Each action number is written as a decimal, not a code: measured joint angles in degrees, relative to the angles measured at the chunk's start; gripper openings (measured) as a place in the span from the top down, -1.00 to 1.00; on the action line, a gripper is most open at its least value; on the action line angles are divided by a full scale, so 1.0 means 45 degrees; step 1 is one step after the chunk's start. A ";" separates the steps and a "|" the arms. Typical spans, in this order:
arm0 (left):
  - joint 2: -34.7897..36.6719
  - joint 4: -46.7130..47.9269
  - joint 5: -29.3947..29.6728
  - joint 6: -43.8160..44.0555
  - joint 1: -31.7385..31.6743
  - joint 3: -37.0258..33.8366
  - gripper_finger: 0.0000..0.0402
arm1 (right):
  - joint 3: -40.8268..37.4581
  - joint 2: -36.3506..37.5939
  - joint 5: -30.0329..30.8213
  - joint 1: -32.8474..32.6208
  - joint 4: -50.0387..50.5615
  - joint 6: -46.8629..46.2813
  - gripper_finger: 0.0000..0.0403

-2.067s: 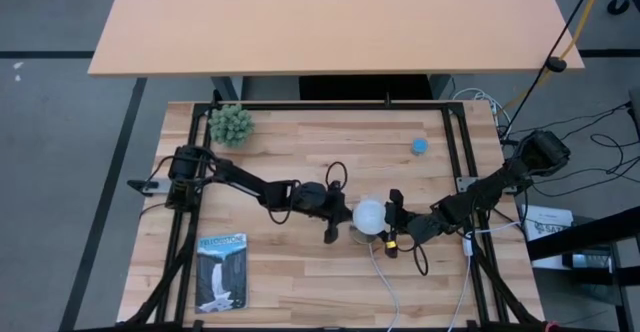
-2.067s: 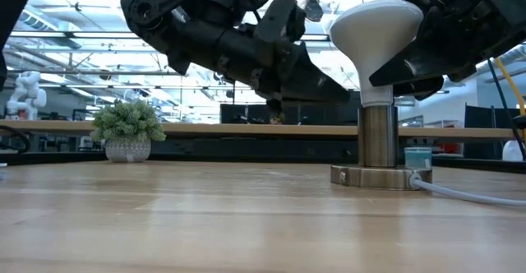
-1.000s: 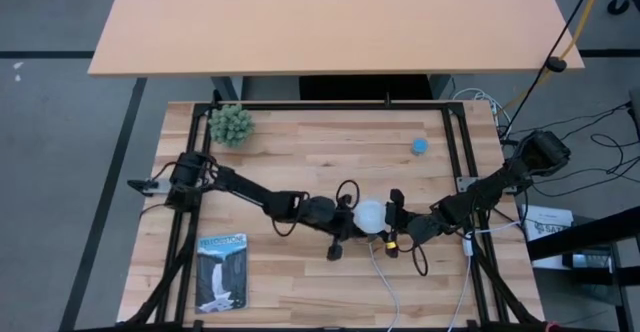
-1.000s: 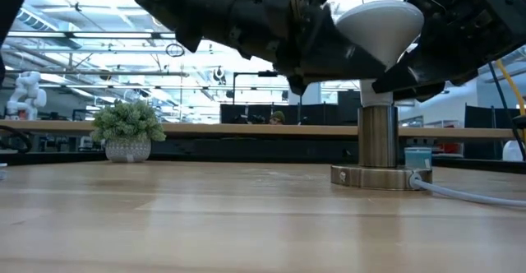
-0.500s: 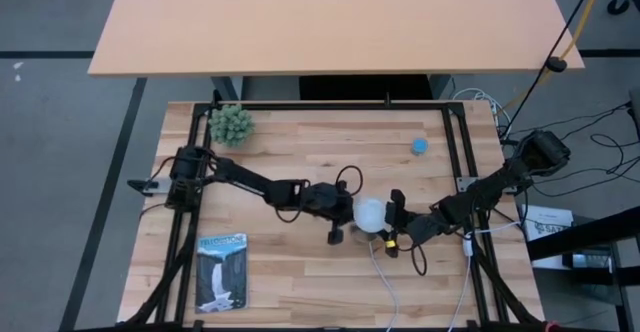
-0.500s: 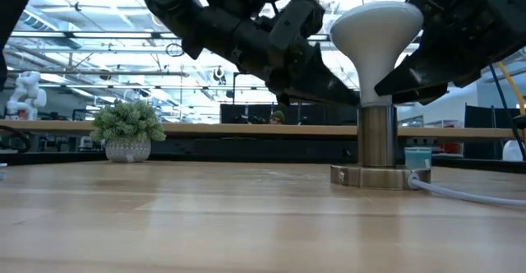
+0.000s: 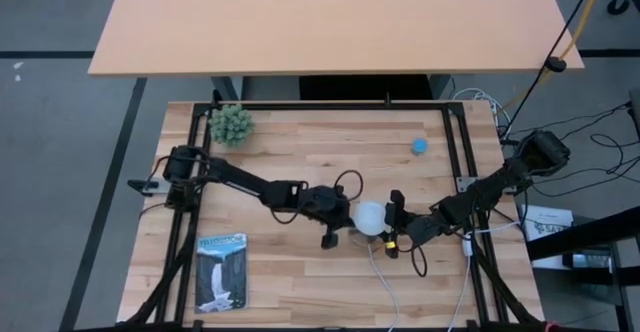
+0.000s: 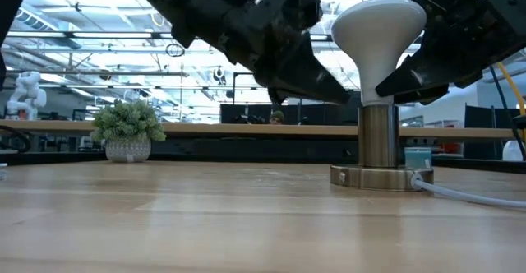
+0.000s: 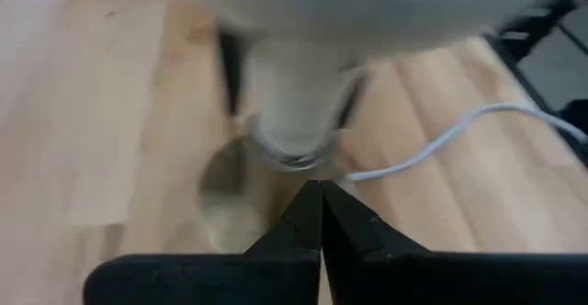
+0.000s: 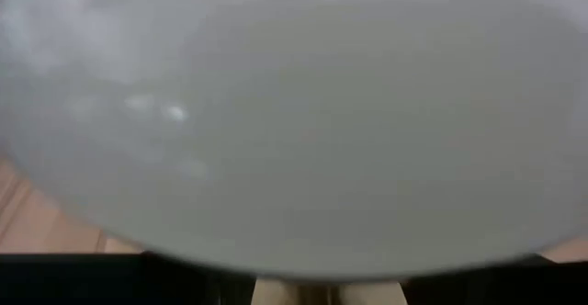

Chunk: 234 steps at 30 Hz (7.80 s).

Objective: Screw lightbulb
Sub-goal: Insert the lightbulb into the desk lamp

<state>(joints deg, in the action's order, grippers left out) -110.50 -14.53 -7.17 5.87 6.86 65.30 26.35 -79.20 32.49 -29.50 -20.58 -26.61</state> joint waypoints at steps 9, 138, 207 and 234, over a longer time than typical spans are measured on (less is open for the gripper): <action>0.0049 -0.0795 0.0528 -0.0335 0.0152 0.0005 1.00 | 0.0000 0.0001 0.0029 0.0005 -0.0034 -0.0045 0.00; 0.0029 -0.0497 0.0248 0.0598 -0.0649 0.0005 1.00 | 0.0000 0.0006 0.0034 0.0005 0.0080 0.0159 0.00; -0.1243 -0.3594 0.1401 0.0671 0.0686 0.0010 1.00 | -0.3662 0.0905 0.2348 -0.0116 -0.5727 0.0505 1.00; -0.1224 -0.2686 0.1140 0.0583 0.0386 0.0015 1.00 | -0.1914 -0.1898 0.0544 0.0810 -0.6100 0.0397 1.00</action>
<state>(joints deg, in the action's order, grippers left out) -116.01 -26.62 -2.04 8.49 8.60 65.36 17.74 -87.74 34.94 -25.85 -48.03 -24.82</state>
